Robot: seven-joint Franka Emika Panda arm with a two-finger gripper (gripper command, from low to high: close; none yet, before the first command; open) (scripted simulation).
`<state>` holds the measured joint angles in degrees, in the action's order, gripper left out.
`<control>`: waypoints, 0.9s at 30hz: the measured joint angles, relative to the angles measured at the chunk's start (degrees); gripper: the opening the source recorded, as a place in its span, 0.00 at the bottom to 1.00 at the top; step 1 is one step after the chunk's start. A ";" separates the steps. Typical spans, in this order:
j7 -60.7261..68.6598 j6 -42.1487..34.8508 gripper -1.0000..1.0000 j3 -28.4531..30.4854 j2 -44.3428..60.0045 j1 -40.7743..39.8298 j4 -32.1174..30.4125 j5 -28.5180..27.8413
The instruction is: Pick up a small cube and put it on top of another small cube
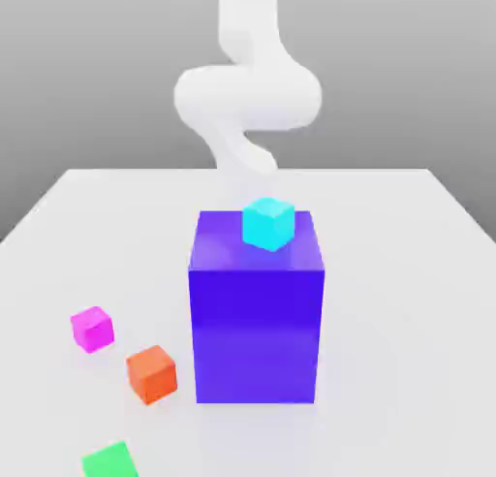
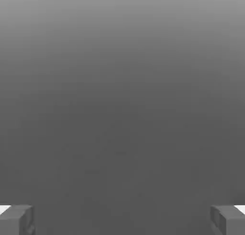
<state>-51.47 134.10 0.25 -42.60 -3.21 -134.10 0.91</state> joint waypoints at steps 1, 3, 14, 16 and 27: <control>-2.44 1.00 0.50 0.08 1.40 -1.38 -1.00 0.37; -7.09 2.90 0.50 0.18 4.06 -4.00 -2.89 1.07; -32.84 13.02 0.50 0.32 18.31 -17.40 -13.00 3.50; -37.67 14.86 0.50 0.26 20.89 -19.83 -14.83 3.75; -66.09 25.07 0.50 1.73 34.96 -31.84 -24.95 2.46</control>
<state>-117.56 159.18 1.98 -7.64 -35.05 -159.05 3.37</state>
